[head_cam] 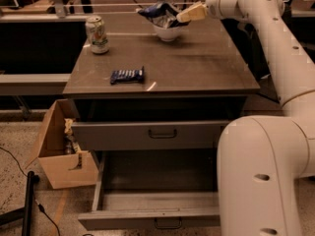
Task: Place blue chip bag into white bowl
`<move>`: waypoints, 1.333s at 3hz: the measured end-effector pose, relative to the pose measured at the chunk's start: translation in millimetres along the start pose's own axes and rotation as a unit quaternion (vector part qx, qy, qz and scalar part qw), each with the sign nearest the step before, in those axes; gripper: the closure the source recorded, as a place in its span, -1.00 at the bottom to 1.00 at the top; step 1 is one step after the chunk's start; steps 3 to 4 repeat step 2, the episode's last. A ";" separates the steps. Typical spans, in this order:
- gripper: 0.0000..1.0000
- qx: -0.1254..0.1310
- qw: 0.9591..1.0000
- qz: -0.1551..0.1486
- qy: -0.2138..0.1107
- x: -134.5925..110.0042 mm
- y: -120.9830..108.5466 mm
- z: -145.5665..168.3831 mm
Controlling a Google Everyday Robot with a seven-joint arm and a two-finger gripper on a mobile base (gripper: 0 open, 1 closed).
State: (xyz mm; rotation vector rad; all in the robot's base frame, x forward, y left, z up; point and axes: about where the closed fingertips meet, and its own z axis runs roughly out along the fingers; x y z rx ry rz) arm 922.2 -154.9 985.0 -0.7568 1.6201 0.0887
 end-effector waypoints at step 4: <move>-1.00 0.019 0.998 0.055 0.017 44.0 -30.1 -70.8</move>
Offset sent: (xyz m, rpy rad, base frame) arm -0.0296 -0.0544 0.0156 0.0674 0.0040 -0.0501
